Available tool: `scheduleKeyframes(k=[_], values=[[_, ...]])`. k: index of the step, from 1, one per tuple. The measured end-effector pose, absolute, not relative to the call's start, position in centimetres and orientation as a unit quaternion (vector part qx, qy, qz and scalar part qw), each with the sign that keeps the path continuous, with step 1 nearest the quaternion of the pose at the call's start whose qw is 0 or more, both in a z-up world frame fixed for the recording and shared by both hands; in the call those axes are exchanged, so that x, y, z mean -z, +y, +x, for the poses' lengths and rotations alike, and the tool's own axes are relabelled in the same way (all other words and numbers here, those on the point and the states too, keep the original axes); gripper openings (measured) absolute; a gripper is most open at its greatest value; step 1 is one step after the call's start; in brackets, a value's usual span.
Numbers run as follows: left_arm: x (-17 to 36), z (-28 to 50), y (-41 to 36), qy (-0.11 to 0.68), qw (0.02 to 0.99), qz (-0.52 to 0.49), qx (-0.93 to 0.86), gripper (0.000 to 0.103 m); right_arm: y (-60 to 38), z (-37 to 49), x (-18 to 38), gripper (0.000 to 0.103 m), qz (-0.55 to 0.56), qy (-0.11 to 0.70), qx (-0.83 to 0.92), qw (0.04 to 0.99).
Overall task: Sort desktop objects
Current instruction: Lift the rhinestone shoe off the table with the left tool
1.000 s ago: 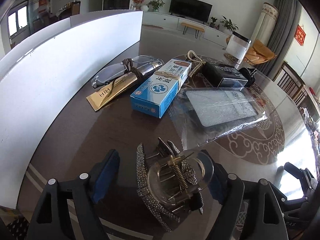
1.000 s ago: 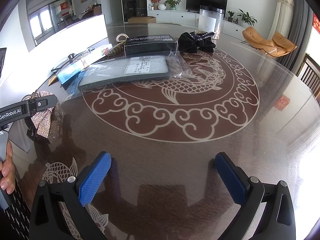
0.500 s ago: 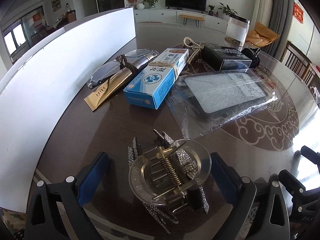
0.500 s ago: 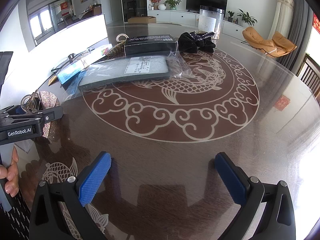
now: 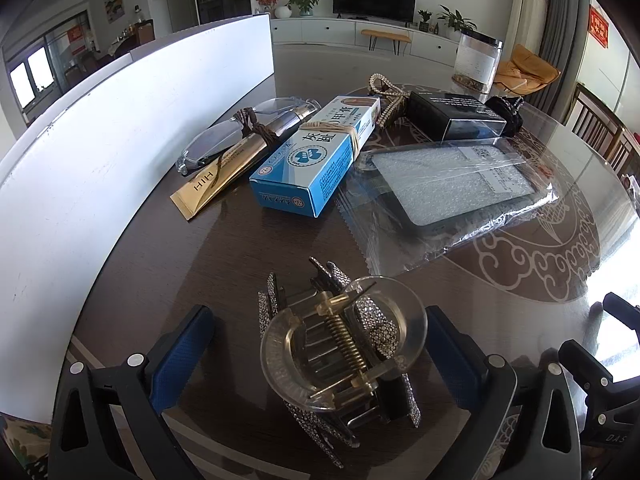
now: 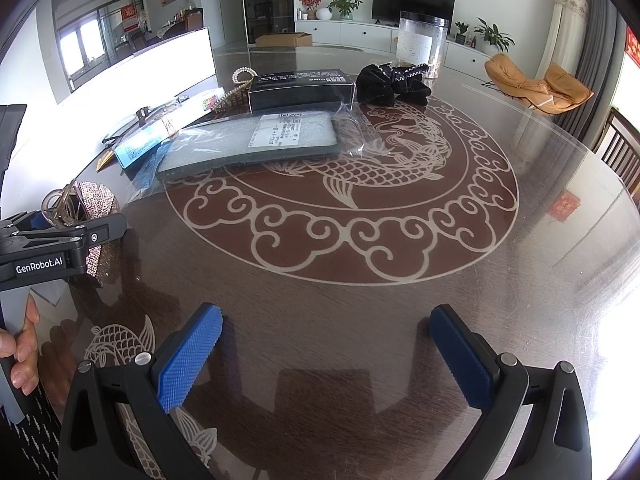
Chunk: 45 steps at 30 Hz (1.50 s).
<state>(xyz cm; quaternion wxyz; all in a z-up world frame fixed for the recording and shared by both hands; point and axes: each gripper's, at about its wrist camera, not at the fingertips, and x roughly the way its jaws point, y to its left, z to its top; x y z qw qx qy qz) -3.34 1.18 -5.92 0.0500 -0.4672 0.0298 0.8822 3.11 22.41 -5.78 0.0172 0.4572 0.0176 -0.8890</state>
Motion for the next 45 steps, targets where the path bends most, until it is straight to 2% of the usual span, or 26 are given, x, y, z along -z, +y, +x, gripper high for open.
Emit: scheduleKeyframes(k=[31,32,33,34,35,45], values=[[5.8,-3.3,1.0,0.033,0.057,-0.469,-0.881,0.103,22.4,3.1,5.8,0.103,0.457,0.018,0.889,0.017],[5.7,-3.2,0.9,0.033,0.057,-0.468,-0.881,0.099,22.4,3.1,5.7,0.103,0.457,0.018,0.889,0.017],[5.4,-3.1,0.8,0.032,0.056,-0.461,-0.885,0.082,22.4,3.1,5.7,0.103,0.457,0.018,0.889,0.017],[5.2,-2.9,0.7,0.032,0.057,-0.455,-0.888,0.072,22.4,3.1,5.8,0.103,0.457,0.017,0.889,0.017],[5.0,-2.8,0.7,0.033,0.057,-0.451,-0.890,0.057,22.4,3.1,5.8,0.103,0.457,0.018,0.889,0.017],[4.6,-3.0,-2.0,-0.024,0.006,-0.442,-0.897,0.054,22.4,3.0,5.7,0.103,0.458,0.013,0.889,0.019]])
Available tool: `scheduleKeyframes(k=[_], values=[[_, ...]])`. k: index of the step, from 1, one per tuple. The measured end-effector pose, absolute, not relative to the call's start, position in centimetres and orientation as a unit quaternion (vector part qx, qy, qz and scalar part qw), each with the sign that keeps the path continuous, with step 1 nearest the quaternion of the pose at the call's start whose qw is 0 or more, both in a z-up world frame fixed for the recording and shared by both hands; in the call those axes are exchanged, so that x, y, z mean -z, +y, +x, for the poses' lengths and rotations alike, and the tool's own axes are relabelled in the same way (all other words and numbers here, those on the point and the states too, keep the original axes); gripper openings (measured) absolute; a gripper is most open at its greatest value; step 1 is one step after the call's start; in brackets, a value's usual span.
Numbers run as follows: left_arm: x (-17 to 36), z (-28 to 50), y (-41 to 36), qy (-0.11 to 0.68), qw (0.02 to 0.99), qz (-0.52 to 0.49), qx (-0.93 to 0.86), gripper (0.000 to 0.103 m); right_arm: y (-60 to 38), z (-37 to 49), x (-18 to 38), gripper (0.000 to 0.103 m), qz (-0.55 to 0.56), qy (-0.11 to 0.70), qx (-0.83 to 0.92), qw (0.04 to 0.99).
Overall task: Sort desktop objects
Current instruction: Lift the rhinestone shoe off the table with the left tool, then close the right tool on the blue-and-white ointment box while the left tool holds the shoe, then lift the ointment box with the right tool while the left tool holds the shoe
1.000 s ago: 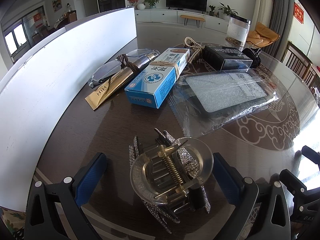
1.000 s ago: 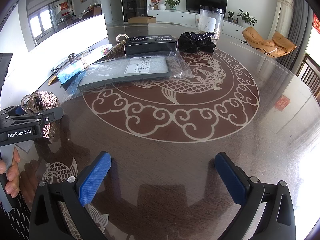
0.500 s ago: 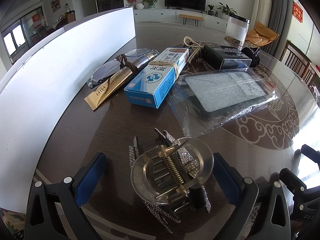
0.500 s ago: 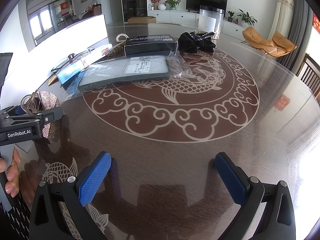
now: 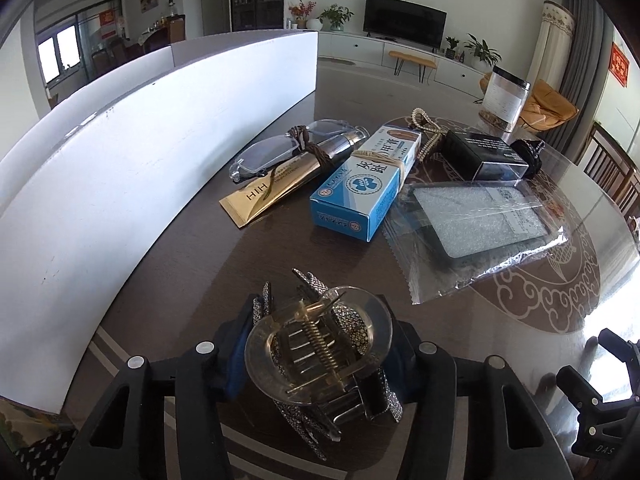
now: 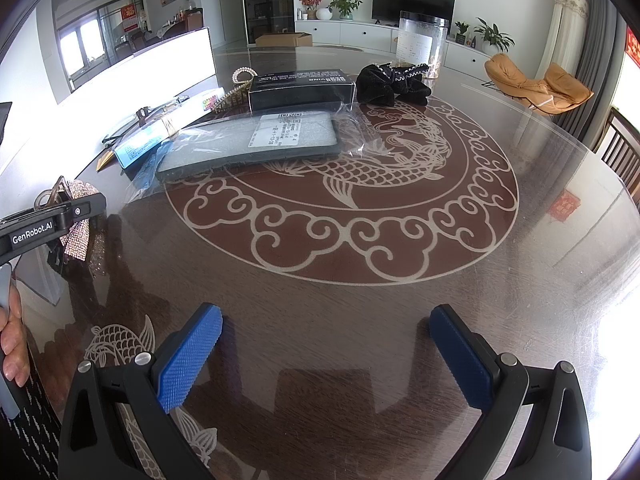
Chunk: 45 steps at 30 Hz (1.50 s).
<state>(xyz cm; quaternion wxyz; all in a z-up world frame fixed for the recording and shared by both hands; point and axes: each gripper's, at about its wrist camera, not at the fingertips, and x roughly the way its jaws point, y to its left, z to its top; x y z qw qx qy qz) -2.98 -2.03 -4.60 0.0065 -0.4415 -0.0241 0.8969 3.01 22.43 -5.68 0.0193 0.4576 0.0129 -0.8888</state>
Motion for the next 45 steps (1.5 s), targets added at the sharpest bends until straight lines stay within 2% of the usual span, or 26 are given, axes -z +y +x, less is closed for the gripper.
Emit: scheduleKeyframes(k=[3,7,9,12,17,19,21,23,25,27,32,38,45], values=[[4.4,-2.9,-3.2,-0.045,-0.018,-0.433,-0.900,0.054,22.5,0.9,4.1,0.103,0.462,-0.055,0.883,0.062],[4.4,-3.2,-4.0,-0.059,-0.043,-0.427,-0.901,0.054,18.6,-6.3,0.7,0.103,0.480,-0.090,0.863,0.131],[4.6,-3.4,-4.2,-0.064,-0.050,-0.429,-0.900,0.054,15.3,-10.6,-0.1,0.103,0.499,-0.087,0.845,0.173],[4.8,-3.5,-4.6,-0.068,-0.056,-0.430,-0.898,0.054,10.4,-16.3,0.2,0.102,0.543,-0.060,0.818,0.180],[4.9,-3.8,-4.9,-0.073,-0.060,-0.430,-0.898,0.054,5.7,-21.2,3.2,0.090,0.622,-0.021,0.769,0.145],[5.0,-4.0,-4.9,-0.072,-0.059,-0.431,-0.897,0.054,5.1,-21.9,4.1,0.079,0.635,-0.022,0.761,0.131],[5.2,-4.2,-4.8,-0.073,-0.058,-0.434,-0.896,0.054,4.7,-22.2,4.6,0.077,0.640,-0.013,0.759,0.121],[5.2,-4.3,-4.8,-0.072,-0.057,-0.435,-0.896,0.054,4.3,-22.2,4.6,0.071,0.637,0.002,0.762,0.119],[5.3,-4.4,-4.8,-0.072,-0.054,-0.436,-0.896,0.054,3.9,-22.0,4.4,0.054,0.631,0.014,0.765,0.131],[5.3,-4.6,-4.6,-0.070,-0.051,-0.436,-0.896,0.054,3.9,-21.6,4.2,0.049,0.624,0.027,0.768,0.140],[5.2,-4.8,-3.7,-0.057,-0.024,-0.437,-0.897,0.054,5.2,-19.9,2.8,0.048,0.597,0.036,0.786,0.158],[5.2,-4.7,-1.1,-0.031,0.063,-0.438,-0.896,0.054,11.5,-13.6,0.1,0.048,0.559,-0.016,0.810,0.176],[5.2,-4.5,1.9,0.012,0.122,-0.436,-0.892,0.054,22.3,-1.0,1.5,0.048,0.533,-0.013,0.840,0.104]])
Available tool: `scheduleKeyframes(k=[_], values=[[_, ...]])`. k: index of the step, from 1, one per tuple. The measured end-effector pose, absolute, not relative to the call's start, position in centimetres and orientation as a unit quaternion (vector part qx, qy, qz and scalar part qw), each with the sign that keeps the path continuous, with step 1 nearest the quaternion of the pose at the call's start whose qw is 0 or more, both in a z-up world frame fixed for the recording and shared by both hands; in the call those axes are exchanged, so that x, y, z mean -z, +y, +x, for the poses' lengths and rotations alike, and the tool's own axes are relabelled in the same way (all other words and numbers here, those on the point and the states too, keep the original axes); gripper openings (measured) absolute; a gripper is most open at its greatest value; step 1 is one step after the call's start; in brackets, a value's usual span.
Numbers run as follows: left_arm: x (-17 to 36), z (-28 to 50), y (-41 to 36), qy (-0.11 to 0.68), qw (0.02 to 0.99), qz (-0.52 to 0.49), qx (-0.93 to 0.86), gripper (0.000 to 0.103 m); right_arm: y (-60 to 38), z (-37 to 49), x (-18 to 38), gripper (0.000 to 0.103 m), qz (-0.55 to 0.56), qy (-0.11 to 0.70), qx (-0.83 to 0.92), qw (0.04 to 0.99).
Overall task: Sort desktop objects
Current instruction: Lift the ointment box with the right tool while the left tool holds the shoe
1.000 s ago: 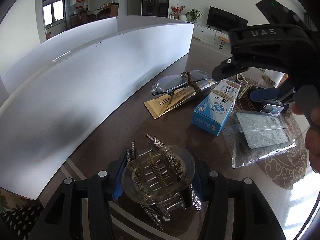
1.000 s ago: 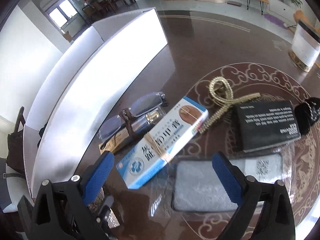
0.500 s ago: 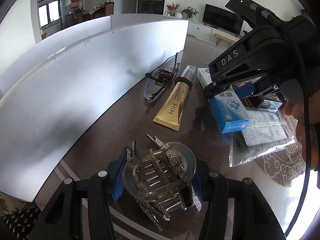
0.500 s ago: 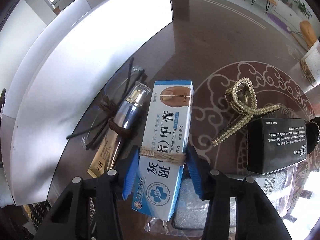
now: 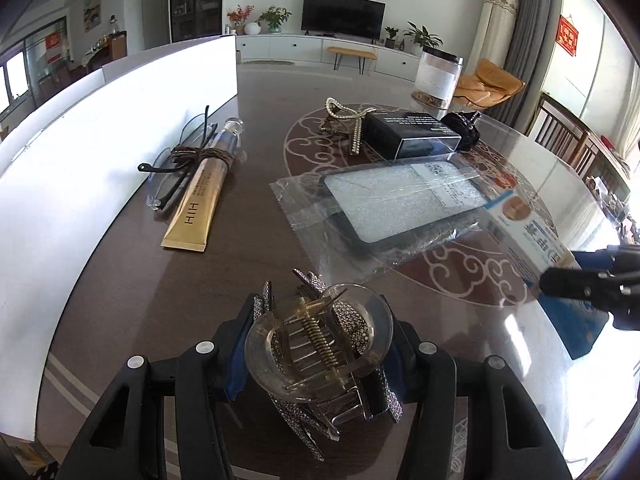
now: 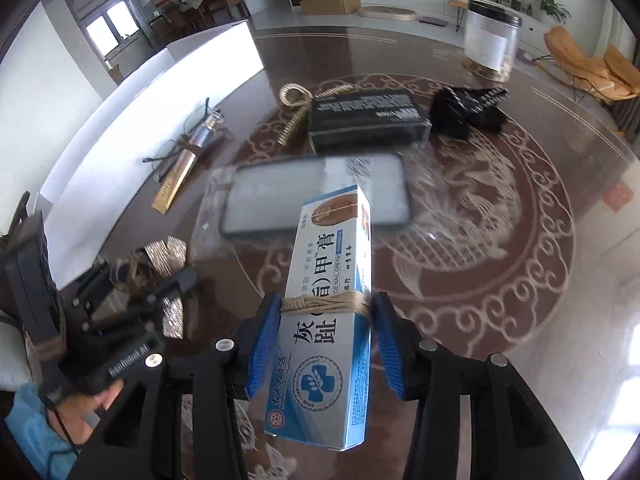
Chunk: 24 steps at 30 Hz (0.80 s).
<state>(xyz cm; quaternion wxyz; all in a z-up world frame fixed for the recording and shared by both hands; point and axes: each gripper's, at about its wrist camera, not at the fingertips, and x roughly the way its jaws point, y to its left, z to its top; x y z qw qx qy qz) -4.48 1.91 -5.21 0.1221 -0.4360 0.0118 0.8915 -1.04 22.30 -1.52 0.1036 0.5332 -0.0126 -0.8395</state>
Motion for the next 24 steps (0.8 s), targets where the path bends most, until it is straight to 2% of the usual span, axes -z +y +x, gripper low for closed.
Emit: scheduleKeyframes(k=[3,5,6,7,8,11,16,18,24], values=[[5.2,-4.9,2.2,0.019,0.119,-0.436,-0.892,0.055,24.4,1.6,2.3,0.051,0.520,-0.010,0.849,0.095],[5.4,-4.4,2.3,0.021,0.119,-0.437,-0.891,0.060,24.9,2.7,3.3,0.073,0.512,0.000,0.855,0.084],[5.5,-4.4,2.3,0.022,0.117,-0.439,-0.891,0.069,24.8,2.7,3.6,0.091,0.505,0.009,0.860,0.077],[5.5,-3.8,2.3,0.025,0.111,-0.442,-0.890,0.074,24.7,2.8,4.0,0.096,0.497,0.022,0.865,0.070],[5.6,-3.7,2.2,0.028,0.103,-0.444,-0.890,0.080,24.4,2.7,4.4,0.096,0.494,0.036,0.866,0.067],[5.6,-3.6,2.1,0.033,0.096,-0.446,-0.889,0.082,23.6,2.2,5.8,0.096,0.498,0.055,0.863,0.067],[5.9,-3.6,2.5,0.051,0.090,-0.450,-0.887,0.091,23.5,1.8,6.4,0.103,0.482,0.040,0.874,0.059],[6.1,-3.9,2.4,0.049,0.086,-0.457,-0.884,0.103,23.5,2.1,6.6,0.103,0.466,0.037,0.882,0.055],[6.2,-4.0,2.4,0.048,0.086,-0.460,-0.882,0.103,23.5,2.1,6.5,0.103,0.458,0.035,0.887,0.052]])
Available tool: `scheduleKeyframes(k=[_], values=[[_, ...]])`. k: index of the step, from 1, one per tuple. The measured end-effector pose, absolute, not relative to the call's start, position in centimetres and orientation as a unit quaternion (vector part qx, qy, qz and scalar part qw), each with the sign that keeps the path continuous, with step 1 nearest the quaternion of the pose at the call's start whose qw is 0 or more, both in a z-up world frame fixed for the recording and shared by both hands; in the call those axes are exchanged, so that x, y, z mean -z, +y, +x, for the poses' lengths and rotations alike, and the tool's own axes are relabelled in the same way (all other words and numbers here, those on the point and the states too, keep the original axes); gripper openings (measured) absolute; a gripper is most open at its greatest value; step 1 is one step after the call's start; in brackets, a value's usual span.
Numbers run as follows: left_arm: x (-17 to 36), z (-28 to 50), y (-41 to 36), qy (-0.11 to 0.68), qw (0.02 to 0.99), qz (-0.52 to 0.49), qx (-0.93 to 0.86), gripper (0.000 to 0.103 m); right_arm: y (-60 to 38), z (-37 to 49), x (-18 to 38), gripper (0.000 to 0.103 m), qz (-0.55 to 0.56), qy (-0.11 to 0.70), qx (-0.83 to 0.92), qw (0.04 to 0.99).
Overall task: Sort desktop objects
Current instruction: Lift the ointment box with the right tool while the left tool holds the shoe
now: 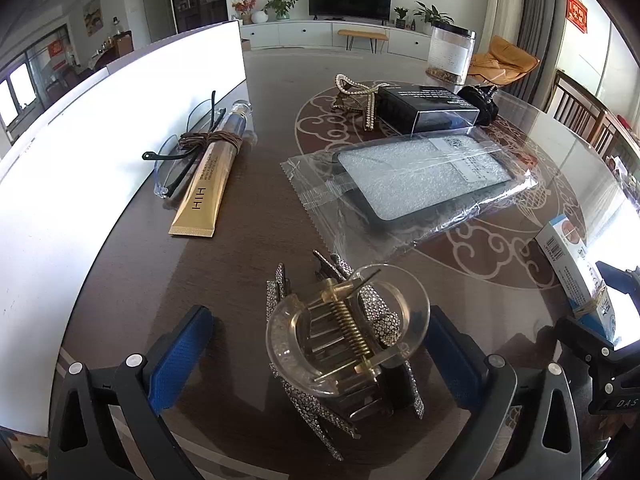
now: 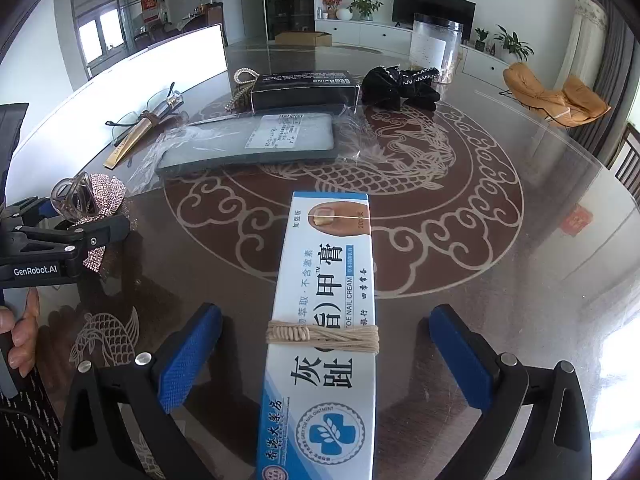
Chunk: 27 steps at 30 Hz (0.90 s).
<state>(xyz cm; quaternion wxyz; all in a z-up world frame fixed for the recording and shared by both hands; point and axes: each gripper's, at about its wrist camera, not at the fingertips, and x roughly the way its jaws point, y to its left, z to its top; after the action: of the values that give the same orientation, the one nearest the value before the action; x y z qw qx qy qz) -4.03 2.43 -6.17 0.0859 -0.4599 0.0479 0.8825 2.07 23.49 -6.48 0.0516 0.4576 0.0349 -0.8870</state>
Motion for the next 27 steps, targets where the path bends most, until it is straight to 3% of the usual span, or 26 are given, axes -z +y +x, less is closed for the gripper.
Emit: scheduleKeyframes(k=[27], values=[[6.20,-4.22,2.49,0.047,0.084,-0.460,-0.883,0.103,23.48,1.95,6.50,0.103,0.458,0.035,0.887,0.052]])
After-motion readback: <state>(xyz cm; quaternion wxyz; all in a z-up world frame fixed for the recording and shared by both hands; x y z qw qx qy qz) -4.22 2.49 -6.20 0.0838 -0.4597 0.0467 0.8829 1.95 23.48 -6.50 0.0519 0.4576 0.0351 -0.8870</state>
